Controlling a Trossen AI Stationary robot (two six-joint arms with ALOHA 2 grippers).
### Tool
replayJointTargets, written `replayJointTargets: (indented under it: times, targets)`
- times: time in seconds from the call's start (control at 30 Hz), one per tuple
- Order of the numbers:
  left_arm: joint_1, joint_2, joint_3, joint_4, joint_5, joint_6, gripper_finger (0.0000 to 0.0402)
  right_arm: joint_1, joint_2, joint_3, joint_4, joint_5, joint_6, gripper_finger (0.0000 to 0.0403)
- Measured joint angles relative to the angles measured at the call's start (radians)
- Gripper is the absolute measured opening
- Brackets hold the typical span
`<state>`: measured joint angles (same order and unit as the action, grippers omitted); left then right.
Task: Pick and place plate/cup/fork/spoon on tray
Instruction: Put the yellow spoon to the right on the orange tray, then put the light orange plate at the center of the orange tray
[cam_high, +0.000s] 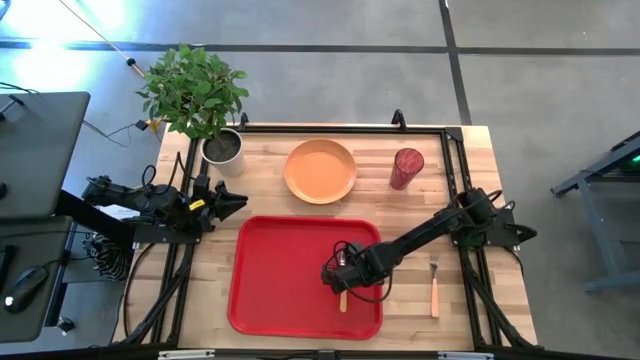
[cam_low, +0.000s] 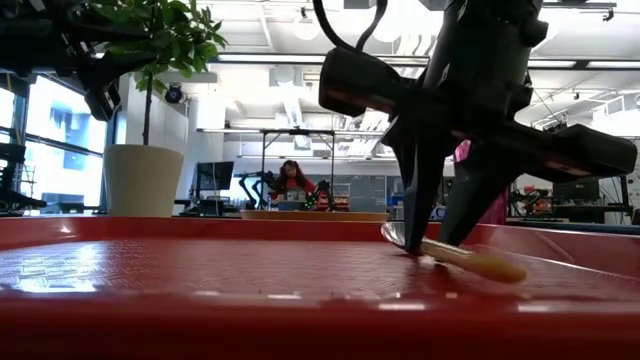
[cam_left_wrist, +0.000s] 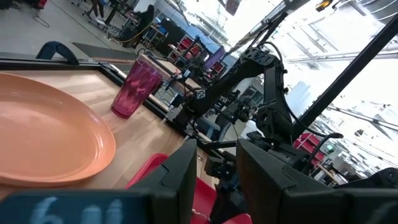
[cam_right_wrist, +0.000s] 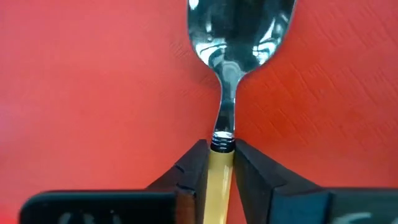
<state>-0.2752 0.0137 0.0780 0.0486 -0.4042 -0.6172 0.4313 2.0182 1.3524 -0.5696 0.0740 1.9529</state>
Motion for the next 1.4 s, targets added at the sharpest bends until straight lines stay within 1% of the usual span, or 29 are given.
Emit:
replayJointTargets:
  times: [0.2,0.5,0.83,1.0,1.1,1.27,1.4]
  targets:
    - [0.000,0.000,0.000,0.000,0.000,0.000,0.0103,0.000,0.000,0.000,0.001,0.003,0.001,0.0103]
    - [0.000,0.000,0.000,0.000,0.000,0.007,0.0103,0.000,-0.018,0.000,-0.019,0.039,0.002,0.0107]
    - [0.000,0.000,0.000,0.057,0.009,0.167,0.0103,0.001,-0.074,0.002,-0.099,0.053,0.010,0.0107]
    - [0.000,0.014,0.033,0.044,0.052,0.253,0.0103,0.001,-0.115,0.002,-0.102,0.142,-0.004,0.0107]
    - [0.000,0.042,0.073,0.029,0.058,0.324,0.0103,0.000,-0.144,0.002,-0.106,0.212,-0.024,0.0107]
    - [0.000,0.124,0.161,-0.048,0.058,0.438,0.0104,0.000,-0.193,0.002,-0.108,0.327,-0.058,0.0107]
    - [0.000,0.212,0.223,-0.055,0.068,0.526,0.0106,0.000,-0.234,0.002,-0.108,0.405,-0.094,0.0107]
